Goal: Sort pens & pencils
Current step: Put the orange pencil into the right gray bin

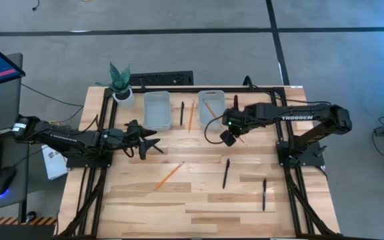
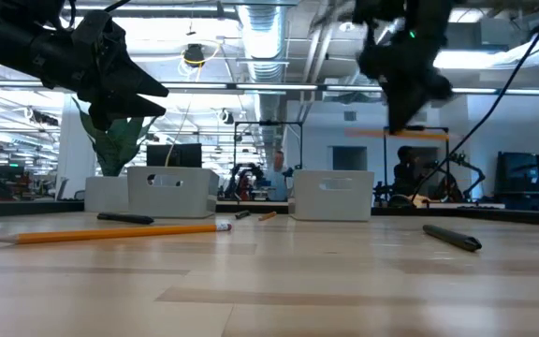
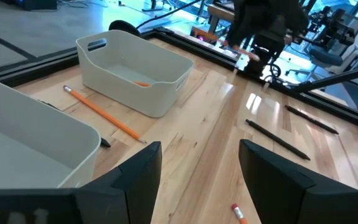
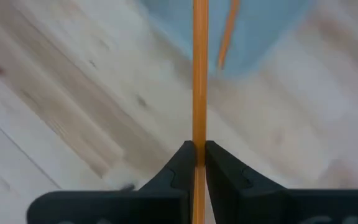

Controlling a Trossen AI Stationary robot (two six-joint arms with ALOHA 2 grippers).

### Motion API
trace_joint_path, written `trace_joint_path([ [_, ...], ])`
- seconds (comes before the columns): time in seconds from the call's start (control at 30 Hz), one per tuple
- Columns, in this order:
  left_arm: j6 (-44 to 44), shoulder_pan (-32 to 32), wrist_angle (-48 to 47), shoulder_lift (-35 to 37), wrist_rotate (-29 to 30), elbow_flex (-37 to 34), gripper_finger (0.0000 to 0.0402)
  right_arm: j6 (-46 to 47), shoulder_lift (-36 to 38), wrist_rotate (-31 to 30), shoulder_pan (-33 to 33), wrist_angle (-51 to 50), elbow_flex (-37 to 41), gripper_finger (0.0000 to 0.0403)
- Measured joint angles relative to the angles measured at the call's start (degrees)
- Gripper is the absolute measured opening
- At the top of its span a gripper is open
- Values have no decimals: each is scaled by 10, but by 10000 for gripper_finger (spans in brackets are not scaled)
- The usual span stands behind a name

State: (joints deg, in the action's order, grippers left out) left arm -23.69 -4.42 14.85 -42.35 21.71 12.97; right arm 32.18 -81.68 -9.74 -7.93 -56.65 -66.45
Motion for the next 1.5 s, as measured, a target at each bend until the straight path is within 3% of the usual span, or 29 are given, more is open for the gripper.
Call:
trace_joint_path([
  [0.33,1,0,-24,0,0,0,206,-271,1,-82,-70,42,-93,52],
  [0.7,21,0,-52,0,4,0,206,-582,-2,-83,-119,169,-97,52],
  [0.9,25,0,-52,0,62,0,206,-751,-2,-83,-135,200,-97,52],
  [1.1,1,0,-51,0,106,0,206,-838,-3,-81,-167,224,-57,52],
  [1.5,-25,0,-51,0,106,0,206,-998,-21,-82,-172,323,38,52],
])
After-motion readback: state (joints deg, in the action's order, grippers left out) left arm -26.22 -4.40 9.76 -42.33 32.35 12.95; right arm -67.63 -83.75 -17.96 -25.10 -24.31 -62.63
